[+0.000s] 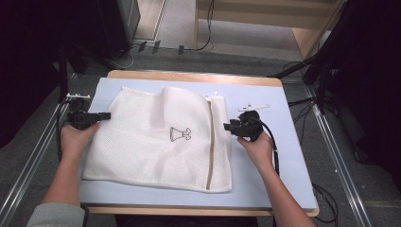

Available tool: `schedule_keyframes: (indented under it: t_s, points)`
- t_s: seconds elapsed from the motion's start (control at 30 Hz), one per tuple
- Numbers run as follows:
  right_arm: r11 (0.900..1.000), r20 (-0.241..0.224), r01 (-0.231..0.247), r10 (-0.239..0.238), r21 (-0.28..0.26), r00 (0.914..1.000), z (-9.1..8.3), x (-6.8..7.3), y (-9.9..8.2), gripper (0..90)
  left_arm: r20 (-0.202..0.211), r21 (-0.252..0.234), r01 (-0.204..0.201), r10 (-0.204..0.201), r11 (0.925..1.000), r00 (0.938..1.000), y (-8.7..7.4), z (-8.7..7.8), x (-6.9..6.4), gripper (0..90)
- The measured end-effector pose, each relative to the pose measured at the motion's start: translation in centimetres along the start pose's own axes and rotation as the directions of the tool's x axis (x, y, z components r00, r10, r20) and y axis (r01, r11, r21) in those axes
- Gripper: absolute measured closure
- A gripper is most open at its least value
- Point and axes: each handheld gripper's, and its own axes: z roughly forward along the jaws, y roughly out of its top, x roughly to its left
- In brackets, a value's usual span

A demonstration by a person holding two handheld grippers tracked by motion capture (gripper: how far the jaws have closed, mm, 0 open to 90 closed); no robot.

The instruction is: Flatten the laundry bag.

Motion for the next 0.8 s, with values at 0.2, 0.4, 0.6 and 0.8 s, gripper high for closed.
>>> schedule_keyframes:
  t_s: [0.2,0.4,0.6,0.8]
  points:
    - [0.9998,0.007,-0.012,0.012,0.016,0.9999,1.7,-1.0,-0.1,61.7,0.013,-0.047,-0.016,0.016,0.9987,0.9998,-0.1,-1.1,-0.6,63.7]
    - [0.9995,0.018,-0.022,0.022,0.021,0.9996,3.6,-1.8,0.2,60.5,-0.008,-0.070,-0.056,0.056,0.9960,0.9984,-0.4,-2.9,-1.9,56.8]
    - [0.9962,0.040,-0.050,0.048,0.071,0.9981,5.2,-2.7,0.7,65.7,0.002,-0.083,-0.063,0.063,0.9946,0.9980,-0.9,-4.2,-2.9,53.0]
    - [0.9963,0.040,-0.047,0.044,0.072,0.9982,5.6,-2.6,0.6,87.1,0.014,-0.060,-0.090,0.091,0.9942,0.9958,-1.3,-3.8,-3.9,52.6]
